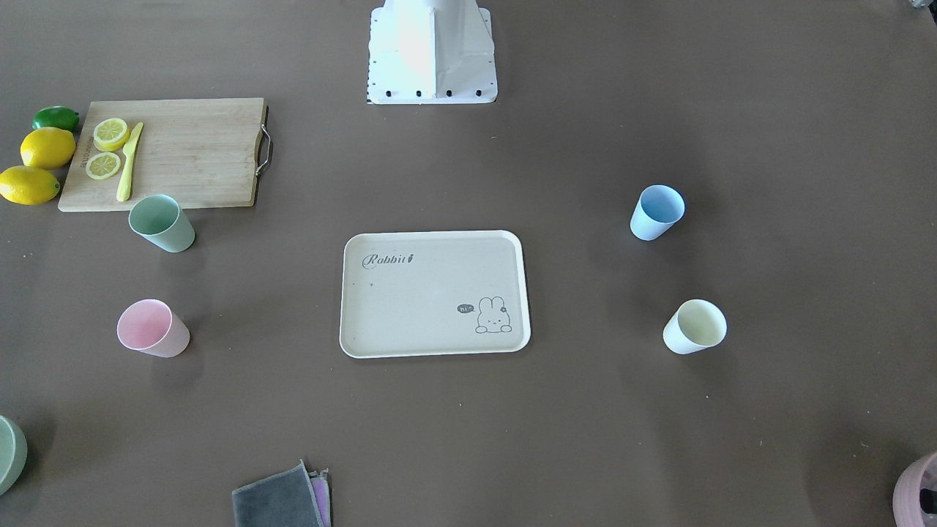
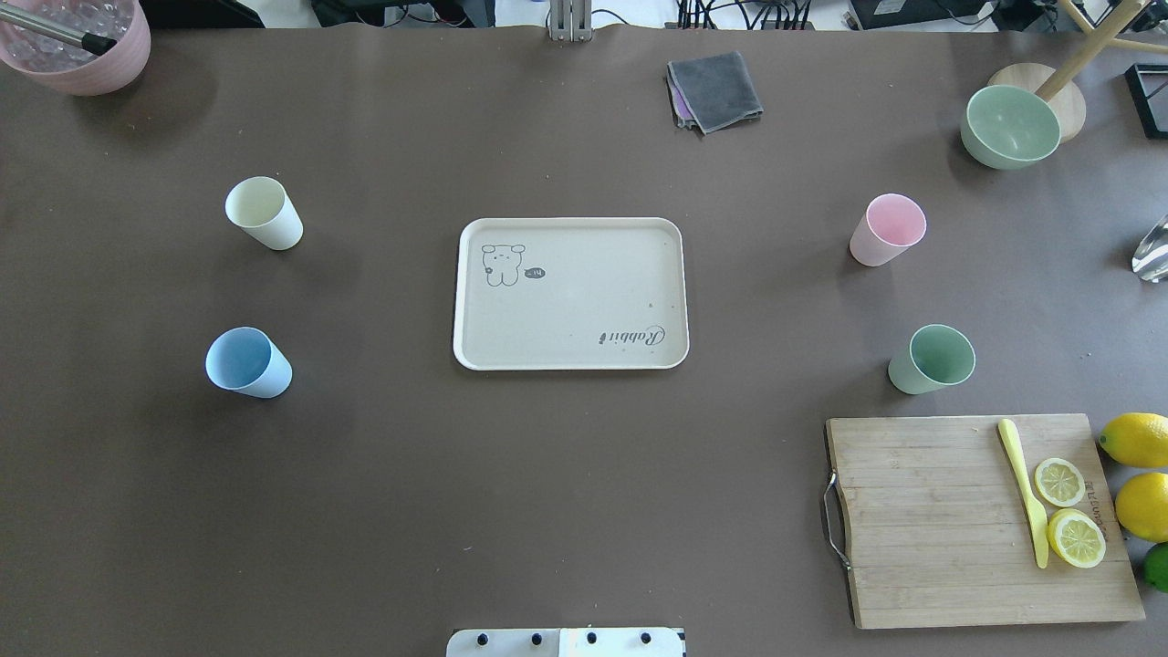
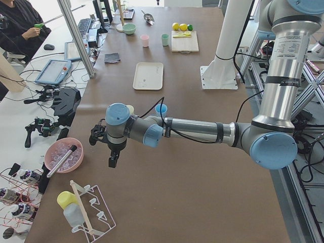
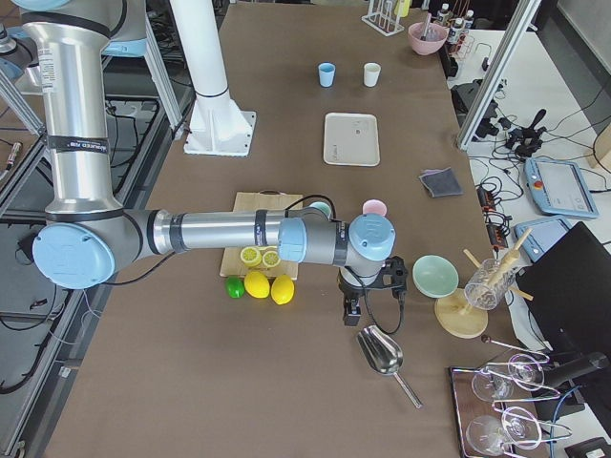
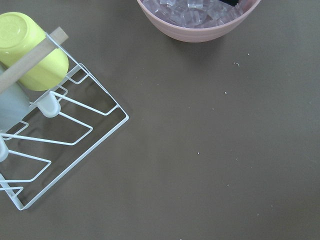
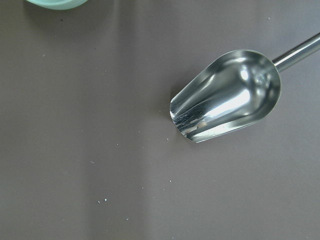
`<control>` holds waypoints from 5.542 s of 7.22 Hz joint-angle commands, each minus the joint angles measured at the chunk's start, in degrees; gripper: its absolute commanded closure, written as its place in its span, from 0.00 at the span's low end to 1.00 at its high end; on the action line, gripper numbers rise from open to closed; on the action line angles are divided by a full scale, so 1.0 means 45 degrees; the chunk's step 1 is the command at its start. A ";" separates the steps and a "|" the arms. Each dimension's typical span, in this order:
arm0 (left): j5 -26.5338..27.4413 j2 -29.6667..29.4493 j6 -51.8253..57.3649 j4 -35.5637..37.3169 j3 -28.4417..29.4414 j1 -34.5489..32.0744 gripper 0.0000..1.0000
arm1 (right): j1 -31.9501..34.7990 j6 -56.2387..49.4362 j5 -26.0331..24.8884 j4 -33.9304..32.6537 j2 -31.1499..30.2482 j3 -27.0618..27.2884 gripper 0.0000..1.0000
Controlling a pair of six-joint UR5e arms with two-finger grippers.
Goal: Place all cups on tray
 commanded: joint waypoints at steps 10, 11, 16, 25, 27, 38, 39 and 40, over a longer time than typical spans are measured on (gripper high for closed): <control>-0.0156 0.0162 0.0146 -0.0058 -0.0229 0.0019 0.02 | 0.0078 -0.0004 -0.0288 0.0134 0.0196 0.0001 0.00; -0.0156 0.0375 0.0108 -0.0484 -0.0306 0.0019 0.02 | 0.0078 -0.0005 -0.0385 0.0134 0.0254 0.0098 0.00; -0.0156 0.0533 0.0146 -0.1151 -0.0111 0.0000 0.02 | 0.0078 0.0364 -0.1374 0.0193 0.0411 0.0236 0.00; -0.0176 0.0475 -0.3163 -0.1192 -0.1240 0.0581 0.02 | -0.1497 0.4275 0.0769 0.2643 0.0333 0.1173 0.00; -0.0156 0.0475 -0.5643 -0.1153 -0.2351 0.1732 0.02 | -0.3388 0.7461 -0.0188 0.4989 0.0196 0.1348 0.00; 0.0000 0.0553 -0.8348 -0.1172 -0.3841 0.4137 0.02 | -0.8828 1.1519 -0.2847 0.5525 -0.0898 0.3244 0.00; 0.0020 0.0553 -0.8872 -0.1172 -0.4035 0.4605 0.02 | -0.8848 1.1519 -0.2808 0.5525 -0.0898 0.3185 0.00; 0.0020 0.0573 -0.8993 -0.1172 -0.4192 0.4803 0.02 | -0.8925 1.1538 -0.2807 0.5525 -0.0898 0.3185 0.20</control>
